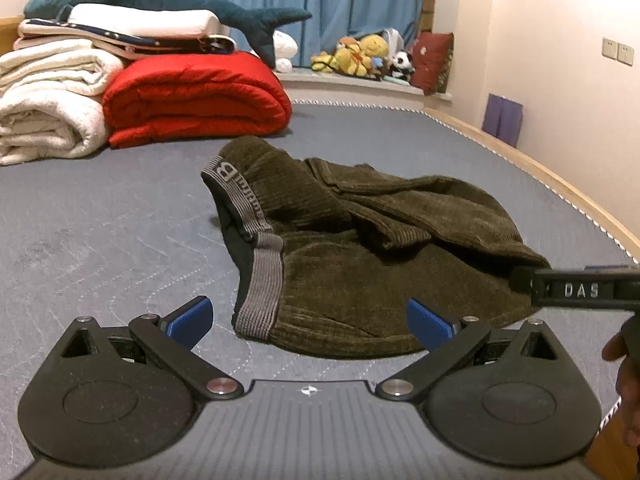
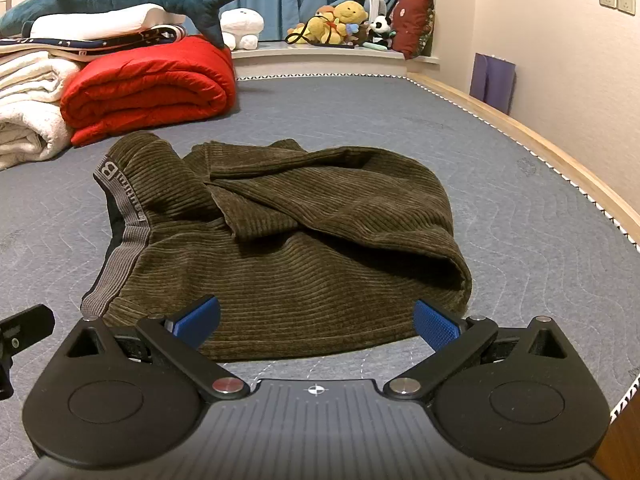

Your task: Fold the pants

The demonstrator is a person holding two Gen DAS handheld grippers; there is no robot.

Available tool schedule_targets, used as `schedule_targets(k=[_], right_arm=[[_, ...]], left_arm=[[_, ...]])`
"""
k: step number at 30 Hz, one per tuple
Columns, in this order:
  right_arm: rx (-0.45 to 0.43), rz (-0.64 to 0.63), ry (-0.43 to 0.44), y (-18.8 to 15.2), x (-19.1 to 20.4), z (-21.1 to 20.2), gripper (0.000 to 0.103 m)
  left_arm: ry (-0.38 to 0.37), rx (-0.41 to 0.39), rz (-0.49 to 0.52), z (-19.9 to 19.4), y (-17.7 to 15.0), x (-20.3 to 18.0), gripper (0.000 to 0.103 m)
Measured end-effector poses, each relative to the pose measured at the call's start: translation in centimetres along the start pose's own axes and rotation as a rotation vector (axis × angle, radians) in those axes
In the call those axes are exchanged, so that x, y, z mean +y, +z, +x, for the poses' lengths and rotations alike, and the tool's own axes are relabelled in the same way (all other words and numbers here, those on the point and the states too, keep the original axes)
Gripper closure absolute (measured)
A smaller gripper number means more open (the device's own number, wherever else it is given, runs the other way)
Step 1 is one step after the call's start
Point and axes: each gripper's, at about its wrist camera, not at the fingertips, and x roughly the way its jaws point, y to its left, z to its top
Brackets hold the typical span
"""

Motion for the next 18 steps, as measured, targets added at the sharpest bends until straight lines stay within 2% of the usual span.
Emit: schedule_targets(k=[4, 7, 10, 12, 15, 17, 18], right_arm=[[-0.027, 0.053, -0.032, 0.4, -0.7, -0.2, 0.001], [-0.062, 0.105, -0.065, 0.9, -1.2, -0.6, 0.001], [-0.094, 0.131, -0.053, 1.4, -1.3, -1.0, 0.001], [-0.108, 0.117, -0.042, 1.6, -1.0, -1.0, 0.001], [-0.091, 0.096, -0.021, 1.7, -0.3, -0.4, 0.001], [-0.071, 0.083, -0.006, 1.6, 0.5, 0.2, 0.001], [-0.064, 0.074, 0.002, 1.5, 0.9, 0.5, 0.001]], left_arm=[[-0.014, 0.053, -0.020, 0.5, 1.0, 1.2, 0.000], [-0.036, 0.146, -0.092, 1.9, 3.4, 3.5, 0.000], [-0.057, 0.227, -0.152, 4.2, 6.1, 6.3, 0.000], [-0.053, 0.204, -0.172, 5.2, 7.0, 8.0, 0.000], [-0.072, 0.117, -0.212, 7.1, 6.3, 10.5, 0.001], [-0.084, 0.174, -0.223, 9.5, 5.4, 11.3, 0.034], [-0.093, 0.206, -0.248, 10.7, 5.2, 11.6, 0.063]])
